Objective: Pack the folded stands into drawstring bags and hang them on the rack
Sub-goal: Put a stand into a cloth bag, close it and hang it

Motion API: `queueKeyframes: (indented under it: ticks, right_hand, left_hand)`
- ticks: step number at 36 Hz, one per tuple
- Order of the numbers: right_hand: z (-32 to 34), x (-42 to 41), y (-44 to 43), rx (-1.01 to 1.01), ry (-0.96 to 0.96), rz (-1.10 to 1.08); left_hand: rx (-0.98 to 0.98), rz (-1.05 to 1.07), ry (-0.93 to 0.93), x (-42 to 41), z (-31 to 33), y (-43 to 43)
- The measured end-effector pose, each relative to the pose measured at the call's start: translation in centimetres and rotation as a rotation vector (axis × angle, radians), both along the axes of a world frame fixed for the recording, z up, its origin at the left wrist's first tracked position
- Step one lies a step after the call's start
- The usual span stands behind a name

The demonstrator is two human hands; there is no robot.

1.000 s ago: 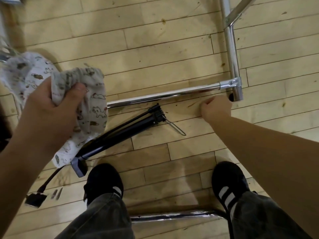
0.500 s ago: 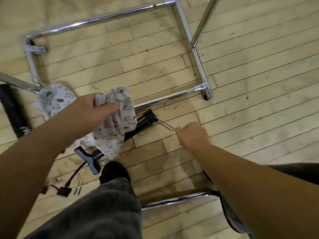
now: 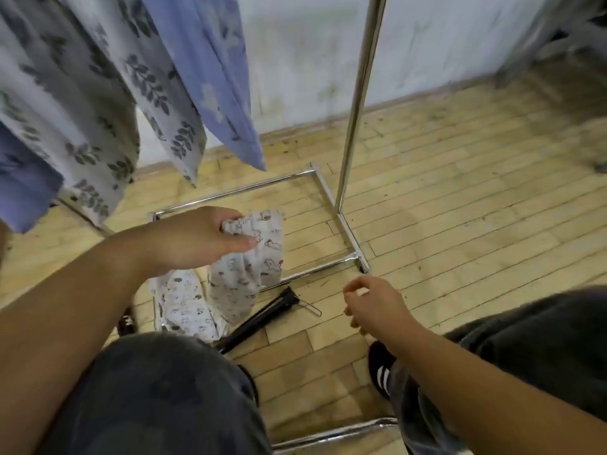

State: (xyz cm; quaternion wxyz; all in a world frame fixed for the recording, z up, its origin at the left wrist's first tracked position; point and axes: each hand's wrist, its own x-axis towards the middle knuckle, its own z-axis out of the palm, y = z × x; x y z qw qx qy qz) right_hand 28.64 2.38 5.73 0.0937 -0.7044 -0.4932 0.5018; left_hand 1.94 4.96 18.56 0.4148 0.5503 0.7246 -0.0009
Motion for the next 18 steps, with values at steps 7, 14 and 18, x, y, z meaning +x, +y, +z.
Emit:
queueKeyframes:
  ticks: [7,14,18]
  right_hand:
    - [7.0,2.1,-3.2,0.007,0.146,0.127]
    - [8.5,4.3,-7.8,-0.079,0.251,0.191]
    - [8.0,4.4,-9.3,-0.189,0.387,0.049]
  left_hand:
    - [0.214,0.138,-0.032,2.3,4.0,-5.3]
    - [0.388,0.353,-0.301,6.8,3.2,-12.6]
    - [0.381,0.398,-0.325,8.4,0.3,-16.8]
